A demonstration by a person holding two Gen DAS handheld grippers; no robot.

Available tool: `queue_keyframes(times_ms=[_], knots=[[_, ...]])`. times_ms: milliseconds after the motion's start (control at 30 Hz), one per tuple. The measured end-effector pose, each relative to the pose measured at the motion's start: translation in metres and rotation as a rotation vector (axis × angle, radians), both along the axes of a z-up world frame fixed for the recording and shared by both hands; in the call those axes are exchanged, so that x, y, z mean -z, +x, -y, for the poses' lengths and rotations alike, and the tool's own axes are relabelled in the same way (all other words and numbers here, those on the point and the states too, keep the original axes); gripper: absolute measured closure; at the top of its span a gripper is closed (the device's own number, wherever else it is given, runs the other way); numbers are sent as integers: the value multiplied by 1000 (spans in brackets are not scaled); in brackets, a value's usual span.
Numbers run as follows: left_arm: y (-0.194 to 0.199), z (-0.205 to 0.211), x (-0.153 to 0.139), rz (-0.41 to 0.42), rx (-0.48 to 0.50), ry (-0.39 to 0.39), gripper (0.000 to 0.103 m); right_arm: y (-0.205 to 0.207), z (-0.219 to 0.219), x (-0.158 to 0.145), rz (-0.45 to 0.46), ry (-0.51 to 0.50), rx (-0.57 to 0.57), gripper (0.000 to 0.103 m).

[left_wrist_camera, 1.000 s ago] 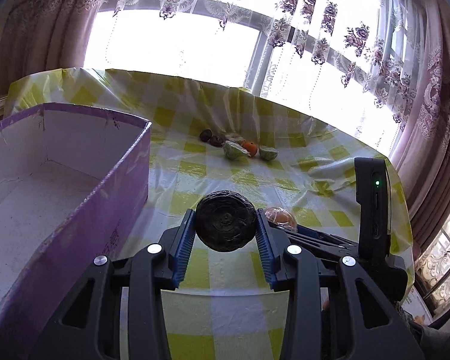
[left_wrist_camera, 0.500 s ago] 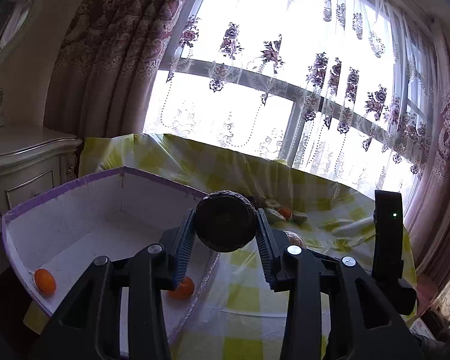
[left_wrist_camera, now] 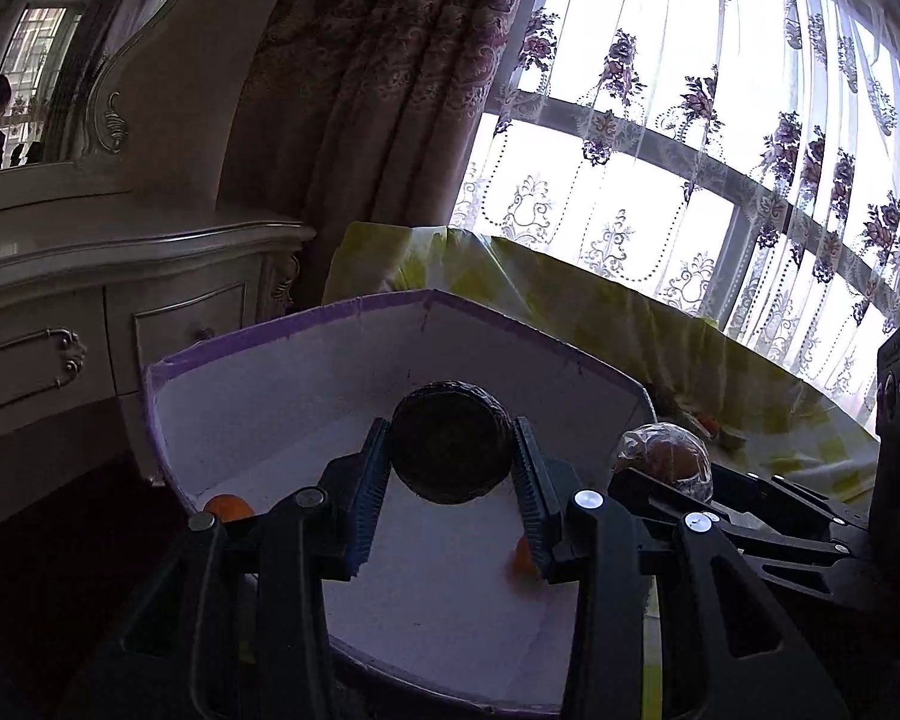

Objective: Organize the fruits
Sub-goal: 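Carry both fruits into the purple box and open both tools, then move both open tools back toward the remaining fruit on the table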

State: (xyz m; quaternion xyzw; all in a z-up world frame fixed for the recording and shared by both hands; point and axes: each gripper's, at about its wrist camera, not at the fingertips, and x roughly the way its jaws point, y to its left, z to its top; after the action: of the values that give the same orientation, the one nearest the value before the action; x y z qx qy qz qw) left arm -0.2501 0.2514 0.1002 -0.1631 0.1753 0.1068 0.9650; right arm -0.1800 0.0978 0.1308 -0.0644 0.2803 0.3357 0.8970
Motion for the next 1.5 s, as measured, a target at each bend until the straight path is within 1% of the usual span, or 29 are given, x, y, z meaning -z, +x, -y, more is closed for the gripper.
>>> queue_keyframes(times_ms=[67,100,167,200,233,300,333,400,500,567,667,733,767,800,833,900,933,967,1000,1100,1233,1333,1400,1500], knots=[[6,-6,8,-49,-14,-6,65,2,-10,6,7,-45,-5,40],[9,-9,12,-73,-16,-7,65,1,-16,8,29,-77,-2,40],[9,-6,14,-81,-32,55,67,-1,-29,10,63,-133,-7,40],[9,-6,15,-89,-46,78,66,1,-34,11,62,-156,-3,40],[9,-7,16,-92,-52,87,66,4,-38,12,52,-164,-1,40],[8,-11,16,-93,-48,79,66,11,-41,16,28,-168,3,40],[8,-10,16,-99,-48,89,66,13,-44,19,35,-194,9,40],[12,-8,17,-128,-54,133,66,13,-51,22,57,-251,13,40],[18,-6,18,-171,-57,181,66,13,-53,24,66,-279,19,40],[22,-7,18,-195,-55,192,66,12,-57,27,94,-318,18,39],[28,-10,18,-224,-64,211,65,16,-62,30,93,-341,12,37],[30,-11,19,-237,-71,225,64,19,-66,32,95,-363,6,33],[29,-11,19,-243,-76,234,62,20,-66,33,96,-372,8,27],[29,-12,19,-245,-74,231,56,20,-66,34,100,-373,8,23],[29,-14,18,-236,-67,220,52,19,-66,34,105,-369,8,23],[28,-15,16,-224,-71,205,30,18,-65,34,107,-363,5,17],[27,-14,15,-214,-91,217,23,18,-65,34,111,-362,6,16],[26,-14,14,-209,-129,226,8,18,-64,34,113,-358,8,11],[24,-14,13,-197,-151,227,5,18,-63,32,114,-344,7,8],[22,-16,13,-186,-146,227,5,16,-62,32,130,-341,15,3],[22,-16,12,-187,-145,225,5,14,-59,30,133,-322,17,3],[20,-15,8,-179,-166,224,5,12,-51,26,138,-276,19,3],[17,-10,3,-146,-179,243,5,11,-41,21,132,-226,22,2],[5,6,-13,-53,-188,293,5,12,-20,14,137,-145,46,2]])
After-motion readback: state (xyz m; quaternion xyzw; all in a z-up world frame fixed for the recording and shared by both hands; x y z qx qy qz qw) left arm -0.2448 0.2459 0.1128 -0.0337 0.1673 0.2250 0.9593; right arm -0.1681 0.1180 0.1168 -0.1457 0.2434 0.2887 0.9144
